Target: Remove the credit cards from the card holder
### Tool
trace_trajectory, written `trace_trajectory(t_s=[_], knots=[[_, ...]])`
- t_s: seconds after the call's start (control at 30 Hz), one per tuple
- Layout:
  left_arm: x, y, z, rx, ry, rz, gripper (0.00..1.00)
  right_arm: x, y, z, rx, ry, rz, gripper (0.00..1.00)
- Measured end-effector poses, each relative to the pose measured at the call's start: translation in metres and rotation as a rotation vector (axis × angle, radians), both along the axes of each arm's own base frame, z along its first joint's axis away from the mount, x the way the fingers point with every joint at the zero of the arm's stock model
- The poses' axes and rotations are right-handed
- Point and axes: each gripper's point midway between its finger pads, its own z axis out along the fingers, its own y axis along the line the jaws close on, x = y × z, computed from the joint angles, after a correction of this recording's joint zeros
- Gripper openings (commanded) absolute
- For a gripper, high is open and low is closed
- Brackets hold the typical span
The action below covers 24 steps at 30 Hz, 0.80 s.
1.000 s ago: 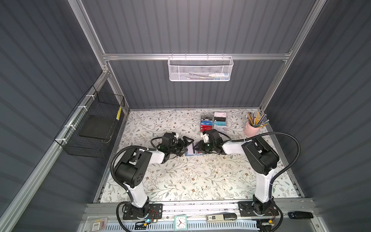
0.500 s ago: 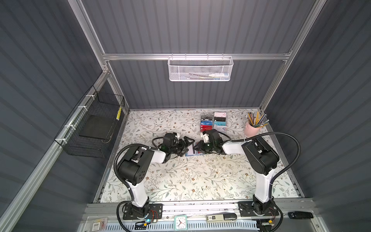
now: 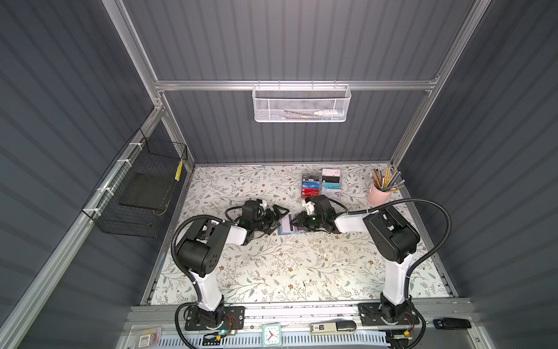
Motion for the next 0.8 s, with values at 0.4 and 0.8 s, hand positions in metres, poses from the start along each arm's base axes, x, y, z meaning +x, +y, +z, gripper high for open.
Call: trace_trajectory(t_s=[0.4,0.8], knots=[[0.0017,-0.0017,0.0003,-0.019,-0.032,-0.008,1.00,-0.0030,-0.0006,0.0022,0.105,-0.005,-0.028,0.26],[0.0054,0.0007,0.0003,-0.025,-0.054,0.000,1.00,-0.0032,0.0064,0.0094,0.239,0.000,-0.021,0.25]])
